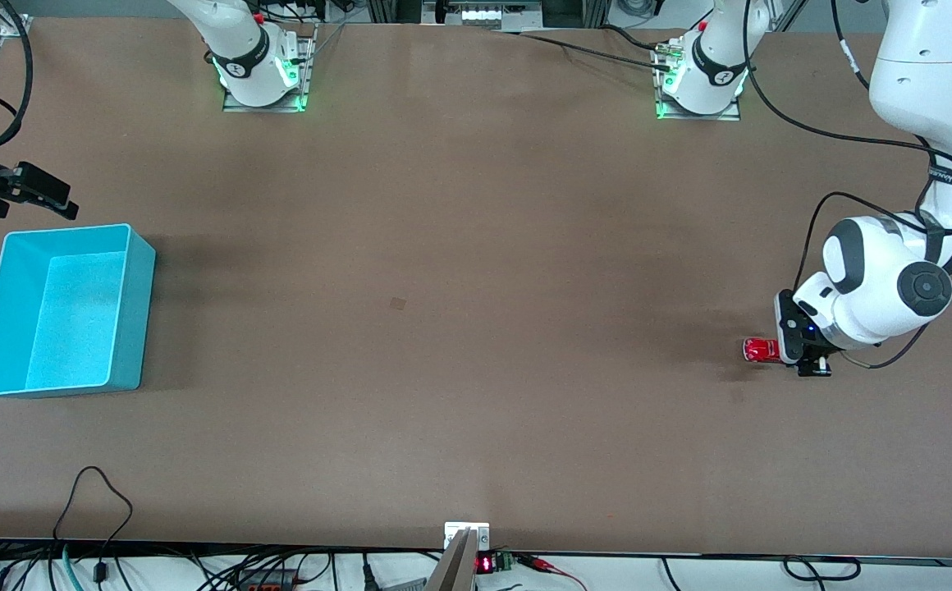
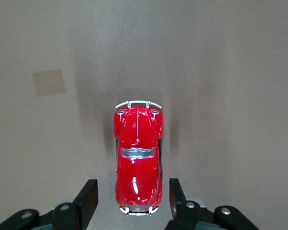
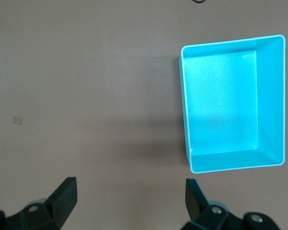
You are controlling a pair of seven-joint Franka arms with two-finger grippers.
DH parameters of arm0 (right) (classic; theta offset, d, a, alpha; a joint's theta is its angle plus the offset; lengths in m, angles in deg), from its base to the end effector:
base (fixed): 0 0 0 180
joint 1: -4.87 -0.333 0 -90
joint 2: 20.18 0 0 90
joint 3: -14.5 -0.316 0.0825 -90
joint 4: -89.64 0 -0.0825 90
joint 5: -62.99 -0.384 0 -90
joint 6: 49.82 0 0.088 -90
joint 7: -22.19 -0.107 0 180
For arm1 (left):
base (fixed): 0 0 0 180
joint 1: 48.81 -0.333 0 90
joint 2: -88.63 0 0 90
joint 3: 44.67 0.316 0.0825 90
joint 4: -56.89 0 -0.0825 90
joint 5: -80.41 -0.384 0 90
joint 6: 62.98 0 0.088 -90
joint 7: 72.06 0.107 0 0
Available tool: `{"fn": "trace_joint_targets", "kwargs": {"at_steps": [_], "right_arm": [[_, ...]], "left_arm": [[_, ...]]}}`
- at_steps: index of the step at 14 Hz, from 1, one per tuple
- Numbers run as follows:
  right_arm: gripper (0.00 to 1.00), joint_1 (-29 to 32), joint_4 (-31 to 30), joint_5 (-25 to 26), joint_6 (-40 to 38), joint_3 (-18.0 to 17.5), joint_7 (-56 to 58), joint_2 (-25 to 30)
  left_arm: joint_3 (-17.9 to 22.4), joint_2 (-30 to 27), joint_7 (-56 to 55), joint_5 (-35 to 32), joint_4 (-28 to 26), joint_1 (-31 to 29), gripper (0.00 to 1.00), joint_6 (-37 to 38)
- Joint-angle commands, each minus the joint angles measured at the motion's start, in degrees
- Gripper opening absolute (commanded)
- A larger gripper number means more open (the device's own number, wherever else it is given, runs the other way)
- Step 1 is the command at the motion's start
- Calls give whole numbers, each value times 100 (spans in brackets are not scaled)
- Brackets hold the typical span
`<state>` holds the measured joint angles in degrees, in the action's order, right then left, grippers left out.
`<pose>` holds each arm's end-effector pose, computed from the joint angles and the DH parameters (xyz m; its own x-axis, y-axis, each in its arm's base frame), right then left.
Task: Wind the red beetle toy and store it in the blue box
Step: 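Lower the left gripper over the red car and close on it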
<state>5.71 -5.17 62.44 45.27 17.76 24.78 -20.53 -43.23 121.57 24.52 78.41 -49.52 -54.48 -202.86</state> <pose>0.5608 -0.0392 0.5890 0.9996 -0.0272 -0.0008 -0.0272 -0.9996 -0.0093 0.6380 0.0787 0.2097 -0.0213 -0.9991 -0.0372 -0.9998 0.0215 -0.0045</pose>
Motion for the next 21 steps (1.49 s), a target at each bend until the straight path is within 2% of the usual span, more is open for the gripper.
{"fn": "trace_joint_targets", "kwargs": {"at_steps": [1,2,5,7,14,21], "right_arm": [[100,39,103,47,-87,-27,-13,-26],[100,39,103,47,-87,-27,-22,-26],[100,48,103,38,-78,-27,-31,-35],[100,48,103,29,-52,-27,-31,-62],[100,57,103,20,-78,-9,-31,-70],[100,66,95,3,-113,-9,-66,-79]], "left_arm": [[-38,98,124,-63,-11,-39,68,-110],[-47,141,124,-63,-20,-39,64,-119],[-73,142,124,-63,-46,-30,38,-145],[-73,142,124,-63,-46,-39,29,-136],[-65,151,62,-54,-46,-56,28,-128],[-65,247,141,-72,15,-548,28,-145]]}}
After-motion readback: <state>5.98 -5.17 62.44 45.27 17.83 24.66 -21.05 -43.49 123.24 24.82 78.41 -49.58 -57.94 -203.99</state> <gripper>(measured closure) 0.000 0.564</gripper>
